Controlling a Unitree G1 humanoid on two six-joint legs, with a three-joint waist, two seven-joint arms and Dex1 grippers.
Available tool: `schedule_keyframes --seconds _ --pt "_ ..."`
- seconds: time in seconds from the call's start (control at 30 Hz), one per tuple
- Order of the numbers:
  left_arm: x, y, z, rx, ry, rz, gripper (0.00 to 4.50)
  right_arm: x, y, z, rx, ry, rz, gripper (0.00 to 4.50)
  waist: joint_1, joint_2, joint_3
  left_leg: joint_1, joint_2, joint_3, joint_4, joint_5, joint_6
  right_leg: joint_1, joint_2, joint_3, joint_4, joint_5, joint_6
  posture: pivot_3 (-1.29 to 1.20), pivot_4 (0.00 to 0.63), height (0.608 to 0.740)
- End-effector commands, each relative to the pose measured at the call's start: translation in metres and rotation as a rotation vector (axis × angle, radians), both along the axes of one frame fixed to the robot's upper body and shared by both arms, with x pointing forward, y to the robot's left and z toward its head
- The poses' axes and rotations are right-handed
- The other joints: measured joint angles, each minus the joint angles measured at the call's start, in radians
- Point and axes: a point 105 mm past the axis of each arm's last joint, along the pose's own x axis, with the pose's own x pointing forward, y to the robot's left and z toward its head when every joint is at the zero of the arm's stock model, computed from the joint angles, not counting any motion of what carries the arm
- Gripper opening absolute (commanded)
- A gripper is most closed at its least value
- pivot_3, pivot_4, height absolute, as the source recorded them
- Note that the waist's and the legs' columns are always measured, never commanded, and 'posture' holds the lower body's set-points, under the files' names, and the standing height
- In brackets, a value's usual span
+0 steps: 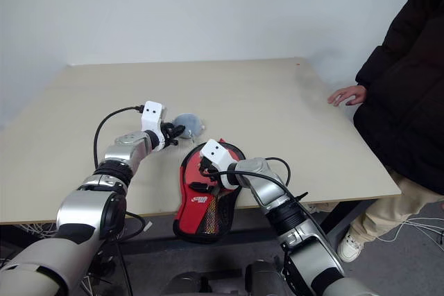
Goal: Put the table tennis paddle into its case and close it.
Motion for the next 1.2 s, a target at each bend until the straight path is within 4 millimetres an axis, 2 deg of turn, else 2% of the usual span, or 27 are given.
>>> schedule_keyframes --seconds 0.03,0.17,0.37,0.53,0.73,1.1,1.2 --pt "0.008 -0.004 0.019 0.028 -0.062 -0.017 1.38 -0.003 0.005 0.003 0.018 0.003 0.013 4.50 0.000 0.000 0.000 0.000 0.000 0.000 0.000 0.000 0.000 0.000 0.000 0.000 0.000 0.000 0.000 0.00 0.000 0.740" --pt "0.010 -0.011 0.027 0.005 -0.094 -0.040 1.38 -0.004 0.005 0.003 0.016 0.002 0.018 4.50 0.000 0.000 0.000 0.000 0.000 0.000 0.000 0.000 0.000 0.000 0.000 0.000 0.000 0.000 0.000 0.00 0.000 0.740" --pt "0.013 -0.042 0.061 -0.109 -0.219 -0.158 1.38 -0.007 0.005 0.001 0.010 0.004 0.033 4.50 0.002 0.000 0.000 -0.001 0.000 -0.001 0.000 0.000 0.000 0.000 -0.001 -0.001 0.000 0.000 0.000 0.00 0.000 0.740" --pt "0.010 -0.060 0.078 -0.204 -0.278 -0.245 1.38 -0.010 0.006 0.000 0.006 0.006 0.048 4.50 0.000 0.000 0.000 -0.001 -0.001 0.000 0.000 0.000 0.000 0.000 -0.001 0.000 0.000 0.000 0.000 0.00 0.000 0.740" --pt "0.002 -0.077 0.068 -0.199 -0.253 -0.331 1.38 -0.012 0.007 0.001 0.004 0.006 0.056 4.50 0.000 0.000 0.000 -0.001 -0.001 -0.001 0.001 0.000 0.001 0.000 0.000 -0.001 0.000 0.000 0.000 0.00 0.000 0.740" --pt "0.000 -0.085 0.051 -0.185 -0.203 -0.315 1.38 -0.019 0.007 -0.001 -0.007 0.016 0.084 4.50 0.000 -0.001 0.000 -0.001 -0.001 -0.001 0.001 0.000 0.001 0.000 0.000 0.000 0.000 0.000 0.000 0.00 0.000 0.740" --pt "-0.002 -0.094 0.050 -0.191 -0.198 -0.337 1.38 -0.020 0.008 -0.001 -0.008 0.017 0.090 4.50 0.000 -0.001 0.000 -0.001 -0.001 -0.001 0.001 0.000 0.001 0.000 0.000 -0.001 0.000 0.000 0.000 0.00 0.000 0.740"
